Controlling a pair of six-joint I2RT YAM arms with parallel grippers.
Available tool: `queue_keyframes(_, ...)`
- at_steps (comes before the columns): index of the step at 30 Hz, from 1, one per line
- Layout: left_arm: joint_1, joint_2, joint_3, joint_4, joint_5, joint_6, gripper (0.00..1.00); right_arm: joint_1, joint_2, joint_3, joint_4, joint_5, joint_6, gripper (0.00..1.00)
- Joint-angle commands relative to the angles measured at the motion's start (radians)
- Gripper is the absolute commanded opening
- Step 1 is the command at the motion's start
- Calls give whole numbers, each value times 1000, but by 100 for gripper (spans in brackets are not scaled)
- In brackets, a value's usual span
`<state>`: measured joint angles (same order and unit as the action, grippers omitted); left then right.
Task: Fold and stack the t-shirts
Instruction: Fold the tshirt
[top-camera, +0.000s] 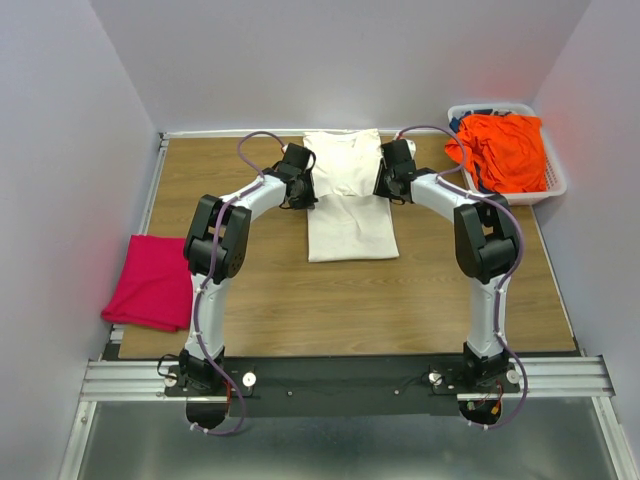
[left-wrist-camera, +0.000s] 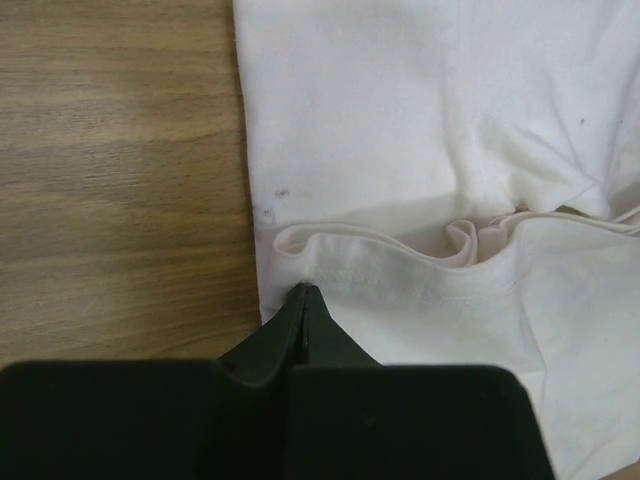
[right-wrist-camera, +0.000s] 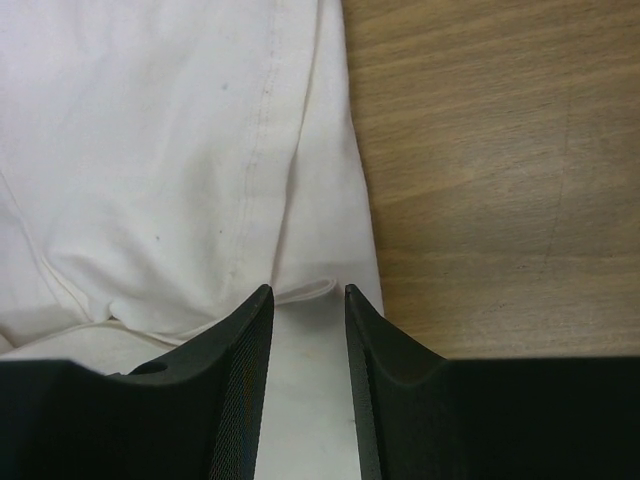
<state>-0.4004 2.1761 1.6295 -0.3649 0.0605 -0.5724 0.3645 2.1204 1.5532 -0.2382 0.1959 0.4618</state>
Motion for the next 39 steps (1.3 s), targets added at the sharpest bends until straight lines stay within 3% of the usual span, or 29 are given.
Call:
queue_keyframes(1,3,19,21,-16,-19,11,0,-1,30,22,-12,-22,-17,41)
queue_keyframes(10,3,27,24,-16,-21,11,0,-1,30,10,-13,-13,-14,24)
queue_keyframes(13,3,27,23,-17,-25,13,0,-1,16,8,-13,0,-14,6)
queue_keyframes(15,3,30,24,-22,-30,14,0,-2,4,2,-16,28,-15,0)
queue_keyframes(22,5,34,26,-29,-40,20,0,-9,-48,-18,-18,102,-9,0)
queue_keyframes(26,5,33,26,-29,-42,20,0,-10,-54,-16,-18,67,-9,1)
queue_keyframes(28,5,33,27,-29,-41,20,0,-10,-50,-13,-18,25,-17,10)
queue_keyframes(29,5,33,26,-31,-41,20,0,-10,-48,-15,-18,17,-20,21)
queue_keyframes(31,5,34,26,-31,-39,22,0,-9,-42,-16,-18,8,-28,32)
queue_keyframes(39,6,39,32,-29,-37,22,0,-9,1,2,-18,-13,-38,40)
